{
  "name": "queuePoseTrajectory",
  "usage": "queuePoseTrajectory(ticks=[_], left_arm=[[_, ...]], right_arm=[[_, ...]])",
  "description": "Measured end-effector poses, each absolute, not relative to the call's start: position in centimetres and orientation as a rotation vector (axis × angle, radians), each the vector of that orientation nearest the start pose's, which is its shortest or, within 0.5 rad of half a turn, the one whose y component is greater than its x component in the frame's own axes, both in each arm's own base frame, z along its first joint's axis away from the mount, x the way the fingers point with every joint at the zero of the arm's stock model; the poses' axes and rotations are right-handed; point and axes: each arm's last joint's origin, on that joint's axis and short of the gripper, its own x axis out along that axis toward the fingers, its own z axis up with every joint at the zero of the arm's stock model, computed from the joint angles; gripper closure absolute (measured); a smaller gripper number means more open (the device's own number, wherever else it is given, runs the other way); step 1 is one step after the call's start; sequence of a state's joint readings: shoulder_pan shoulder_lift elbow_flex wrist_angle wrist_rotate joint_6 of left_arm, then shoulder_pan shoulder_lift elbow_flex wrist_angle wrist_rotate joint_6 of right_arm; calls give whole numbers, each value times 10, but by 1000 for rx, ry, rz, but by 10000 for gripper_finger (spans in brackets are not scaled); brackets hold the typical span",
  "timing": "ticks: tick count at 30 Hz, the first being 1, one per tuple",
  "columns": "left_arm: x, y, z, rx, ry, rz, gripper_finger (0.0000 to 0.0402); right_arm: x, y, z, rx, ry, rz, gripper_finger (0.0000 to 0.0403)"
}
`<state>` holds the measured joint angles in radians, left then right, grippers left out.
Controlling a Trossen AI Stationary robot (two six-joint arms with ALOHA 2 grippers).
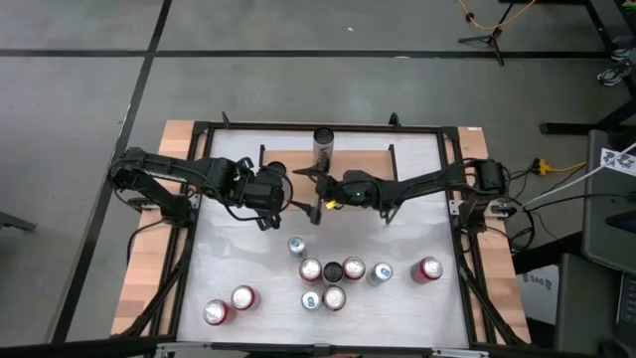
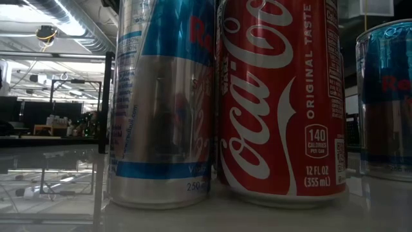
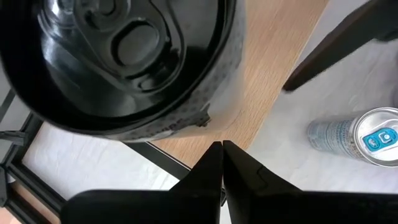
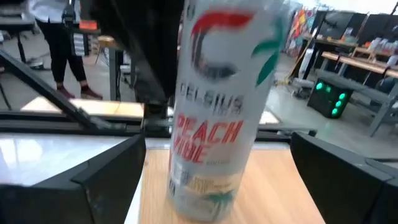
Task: Place canned beverage on shelf
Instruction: Put the left white soda can on the shelf
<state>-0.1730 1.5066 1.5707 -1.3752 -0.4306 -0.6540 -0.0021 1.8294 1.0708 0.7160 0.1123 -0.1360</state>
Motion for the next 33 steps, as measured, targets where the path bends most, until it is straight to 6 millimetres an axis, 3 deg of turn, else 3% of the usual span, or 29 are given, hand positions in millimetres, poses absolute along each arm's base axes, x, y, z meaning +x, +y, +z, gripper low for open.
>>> queuePoseTrajectory(ticks=[10,33], left_arm=[[266,-34,352,-179,1097,630,401],[261,-23,352,-134,1118,718,402]], right_arm=[[424,-3,217,-140,91,-106,10],[425,12,214,-149,142,-108,10]])
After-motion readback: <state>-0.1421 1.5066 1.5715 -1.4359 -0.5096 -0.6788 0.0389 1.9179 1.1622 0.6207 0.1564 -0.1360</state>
